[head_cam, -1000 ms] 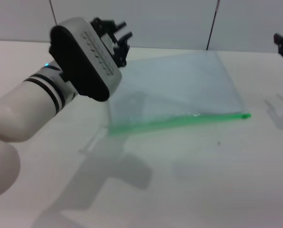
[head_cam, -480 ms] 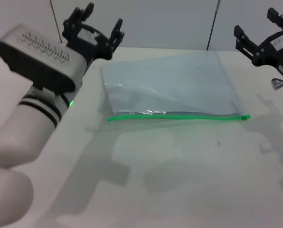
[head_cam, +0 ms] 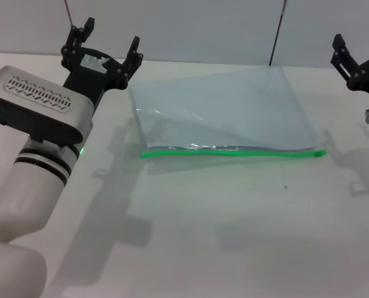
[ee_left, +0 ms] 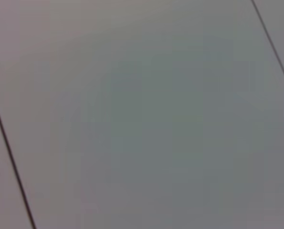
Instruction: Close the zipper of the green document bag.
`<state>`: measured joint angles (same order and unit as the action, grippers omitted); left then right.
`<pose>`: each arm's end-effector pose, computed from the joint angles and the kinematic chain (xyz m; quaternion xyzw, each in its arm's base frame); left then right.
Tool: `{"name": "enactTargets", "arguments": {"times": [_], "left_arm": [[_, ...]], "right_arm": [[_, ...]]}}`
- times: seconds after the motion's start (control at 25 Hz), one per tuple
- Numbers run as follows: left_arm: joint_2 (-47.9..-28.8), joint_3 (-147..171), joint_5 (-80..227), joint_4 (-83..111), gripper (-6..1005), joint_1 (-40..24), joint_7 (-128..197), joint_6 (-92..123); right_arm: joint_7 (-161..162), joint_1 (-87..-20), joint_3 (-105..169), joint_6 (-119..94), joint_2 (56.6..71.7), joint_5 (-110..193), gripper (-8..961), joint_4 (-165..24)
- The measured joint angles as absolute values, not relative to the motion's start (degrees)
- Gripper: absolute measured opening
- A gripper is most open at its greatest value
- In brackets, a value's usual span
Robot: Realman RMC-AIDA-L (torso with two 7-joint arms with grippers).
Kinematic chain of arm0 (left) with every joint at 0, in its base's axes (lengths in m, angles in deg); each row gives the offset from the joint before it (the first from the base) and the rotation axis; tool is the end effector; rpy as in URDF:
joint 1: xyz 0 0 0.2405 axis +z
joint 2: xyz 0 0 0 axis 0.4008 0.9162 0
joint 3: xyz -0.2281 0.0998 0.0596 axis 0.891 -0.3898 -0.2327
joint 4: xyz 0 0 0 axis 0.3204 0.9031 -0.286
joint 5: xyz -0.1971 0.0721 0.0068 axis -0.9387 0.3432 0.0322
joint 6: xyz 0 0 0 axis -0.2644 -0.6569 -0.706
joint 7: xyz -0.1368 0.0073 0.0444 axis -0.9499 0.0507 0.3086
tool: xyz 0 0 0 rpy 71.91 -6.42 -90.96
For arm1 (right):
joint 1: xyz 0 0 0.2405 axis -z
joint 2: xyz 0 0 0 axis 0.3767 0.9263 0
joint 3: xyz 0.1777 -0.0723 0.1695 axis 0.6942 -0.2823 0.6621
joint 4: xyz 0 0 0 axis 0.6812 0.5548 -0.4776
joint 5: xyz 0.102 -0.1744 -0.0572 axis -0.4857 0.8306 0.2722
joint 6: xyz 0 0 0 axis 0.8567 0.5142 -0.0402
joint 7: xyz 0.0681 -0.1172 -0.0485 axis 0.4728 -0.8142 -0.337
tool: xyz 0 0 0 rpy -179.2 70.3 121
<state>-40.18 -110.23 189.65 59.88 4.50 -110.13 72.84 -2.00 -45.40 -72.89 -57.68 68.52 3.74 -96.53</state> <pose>-0.2179 0.3583 -0.0287 -0.7179 -0.0824 -0.2513 0.6439 0.2623 0.3717 -0.0117 -0.7359 0.1364 0.3076 0.5876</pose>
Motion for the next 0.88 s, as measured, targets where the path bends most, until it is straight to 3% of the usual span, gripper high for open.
{"name": "enactTargets", "arguments": {"times": [0.88], "left_arm": [[-40.10,-110.88,188.04,58.16,815,3.25,-110.22,73.59]], "right_arm": [[-1.87,-45.75,-73.52,-58.55,68.63,0.93,825,-95.65]]}}
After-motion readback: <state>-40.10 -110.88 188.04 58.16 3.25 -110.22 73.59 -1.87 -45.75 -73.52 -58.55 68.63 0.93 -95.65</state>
